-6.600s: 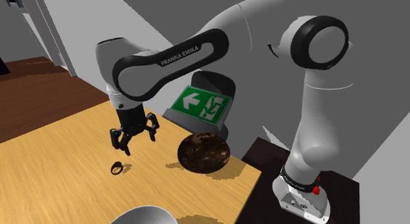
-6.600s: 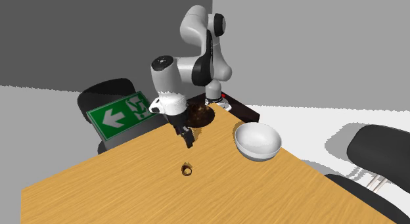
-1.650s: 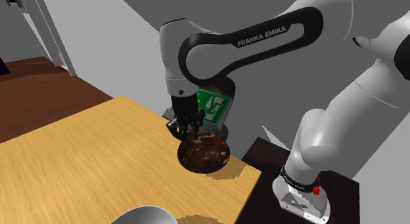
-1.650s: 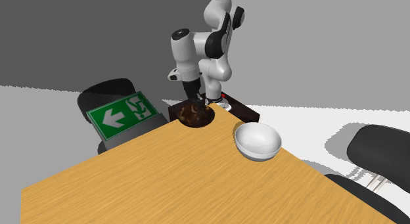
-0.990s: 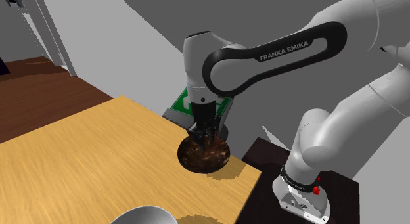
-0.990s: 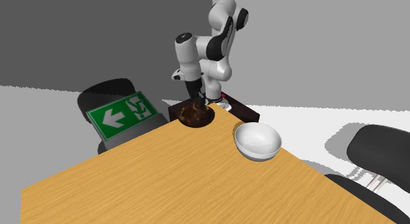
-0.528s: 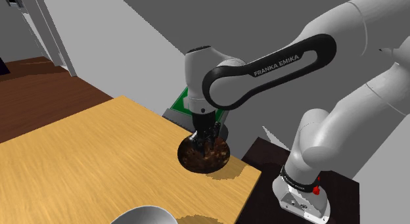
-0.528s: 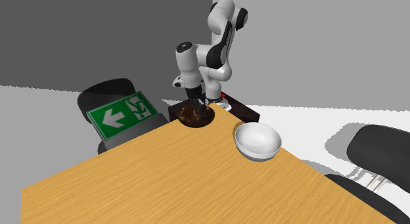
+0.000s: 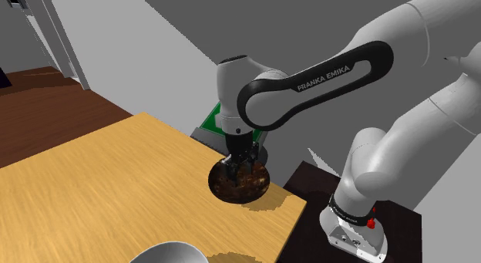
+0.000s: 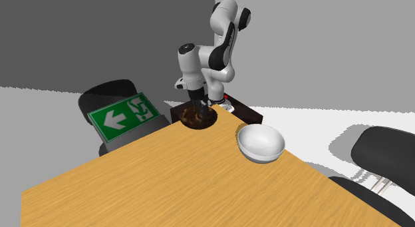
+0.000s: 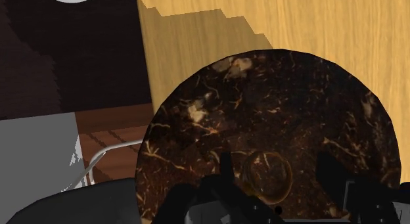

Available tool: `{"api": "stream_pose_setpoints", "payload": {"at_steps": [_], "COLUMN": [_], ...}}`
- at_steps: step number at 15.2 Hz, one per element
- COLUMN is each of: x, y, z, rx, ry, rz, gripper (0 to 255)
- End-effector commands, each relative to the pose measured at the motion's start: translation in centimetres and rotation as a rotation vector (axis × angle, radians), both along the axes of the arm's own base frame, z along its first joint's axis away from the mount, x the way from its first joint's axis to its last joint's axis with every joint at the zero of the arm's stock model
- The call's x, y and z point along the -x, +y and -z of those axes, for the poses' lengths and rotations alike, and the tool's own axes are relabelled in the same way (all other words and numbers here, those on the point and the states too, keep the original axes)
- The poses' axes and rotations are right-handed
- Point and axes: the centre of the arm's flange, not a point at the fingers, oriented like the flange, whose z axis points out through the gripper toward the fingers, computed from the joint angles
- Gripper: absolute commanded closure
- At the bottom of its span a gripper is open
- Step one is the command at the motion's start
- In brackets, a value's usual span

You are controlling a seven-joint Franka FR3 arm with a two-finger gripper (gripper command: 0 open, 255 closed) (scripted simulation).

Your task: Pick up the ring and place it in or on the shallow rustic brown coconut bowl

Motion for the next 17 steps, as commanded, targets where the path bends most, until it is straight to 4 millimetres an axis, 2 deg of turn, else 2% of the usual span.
{"api": "stream_pose_setpoints", "payload": {"at_steps": [1, 5, 9, 17], "x": [0.0, 0.0, -0.7, -0.7], "y": [0.0, 0.0, -0.3, -0.3], "z": [0.0, 0.0, -4.9, -4.9], "rx": [0.000, 0.000, 0.000, 0.000], "ry": [0.000, 0.000, 0.000, 0.000], "rz": [0.000, 0.000, 0.000, 0.000], "gripper": [0, 0, 0, 0]}}
